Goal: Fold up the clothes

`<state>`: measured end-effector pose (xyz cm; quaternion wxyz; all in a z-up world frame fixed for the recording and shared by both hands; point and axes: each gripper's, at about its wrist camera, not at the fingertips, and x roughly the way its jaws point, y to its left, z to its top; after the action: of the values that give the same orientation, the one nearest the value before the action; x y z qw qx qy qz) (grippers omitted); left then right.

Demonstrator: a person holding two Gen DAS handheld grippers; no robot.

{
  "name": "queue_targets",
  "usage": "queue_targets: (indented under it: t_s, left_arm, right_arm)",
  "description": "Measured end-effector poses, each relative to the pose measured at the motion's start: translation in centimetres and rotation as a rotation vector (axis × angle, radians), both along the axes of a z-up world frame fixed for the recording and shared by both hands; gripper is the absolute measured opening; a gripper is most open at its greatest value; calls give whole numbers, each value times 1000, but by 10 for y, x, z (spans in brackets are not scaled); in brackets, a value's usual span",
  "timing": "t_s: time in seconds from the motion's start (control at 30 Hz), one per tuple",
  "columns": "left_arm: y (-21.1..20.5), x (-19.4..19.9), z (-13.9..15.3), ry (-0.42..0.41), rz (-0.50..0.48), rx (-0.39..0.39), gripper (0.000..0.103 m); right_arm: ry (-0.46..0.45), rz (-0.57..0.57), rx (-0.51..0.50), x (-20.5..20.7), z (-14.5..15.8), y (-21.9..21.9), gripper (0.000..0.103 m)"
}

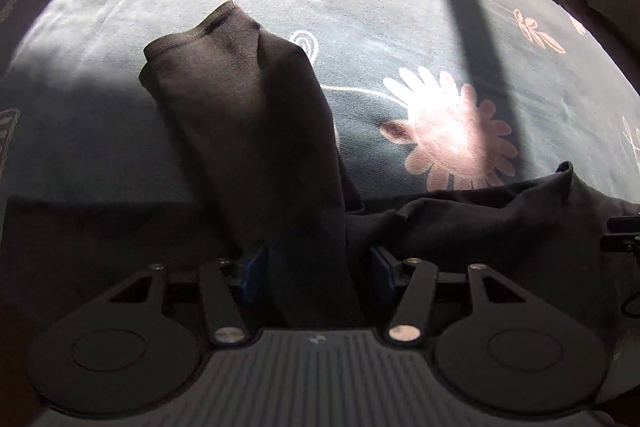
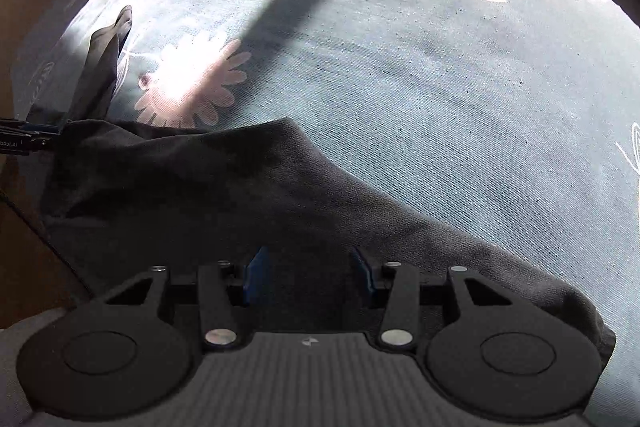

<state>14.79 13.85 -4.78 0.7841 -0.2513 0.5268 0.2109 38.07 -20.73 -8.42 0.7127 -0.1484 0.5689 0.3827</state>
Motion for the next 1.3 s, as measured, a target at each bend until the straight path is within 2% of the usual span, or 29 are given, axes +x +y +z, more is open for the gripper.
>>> queue_targets:
  t_s: [0.1, 0.2, 0.3, 0.43, 0.57, 0.67, 0.77, 0.97, 1.1, 1.17, 1.23, 1.3]
  left_arm:
    - [28, -19, -4, -98, 186, -144, 54]
    - [51, -44, -15, -151, 366, -245, 53]
    - [68, -63, -36, -192, 466, -379, 53]
    - [83, -75, -61, -289, 509, -545, 55]
    - [83, -88, -77, -364, 478, -660, 57]
    - [74, -101, -90, -394, 509, -755, 57]
    - [70, -98, -96, -429, 481, -783, 57]
    - [78, -60, -94, -481, 341, -732, 58]
    - [69, -76, -99, -497, 366, -793, 57]
    - [66, -83, -103, -497, 378, -803, 51]
    - [68, -76, -104, -495, 357, -778, 41]
    - [72, -64, -103, -492, 323, -756, 40]
  right_arm:
    - [9, 12, 3, -2, -2, 9, 50]
    - [16, 31, 6, -4, -2, 18, 50]
    - [22, 50, 11, -4, -2, 24, 50]
    - [34, 52, 3, -4, -8, 29, 50]
    - [53, 58, -3, -4, -13, 33, 50]
    - [58, 69, -9, -5, -14, 37, 50]
    - [61, 77, -11, -6, -15, 41, 50]
    - [60, 101, -13, -6, -17, 50, 51]
    - [82, 103, 10, -8, -15, 53, 51]
    - [127, 102, 41, -10, -13, 52, 52]
    - [181, 102, 63, -13, -15, 53, 57]
    - [216, 99, 65, -16, -21, 55, 58]
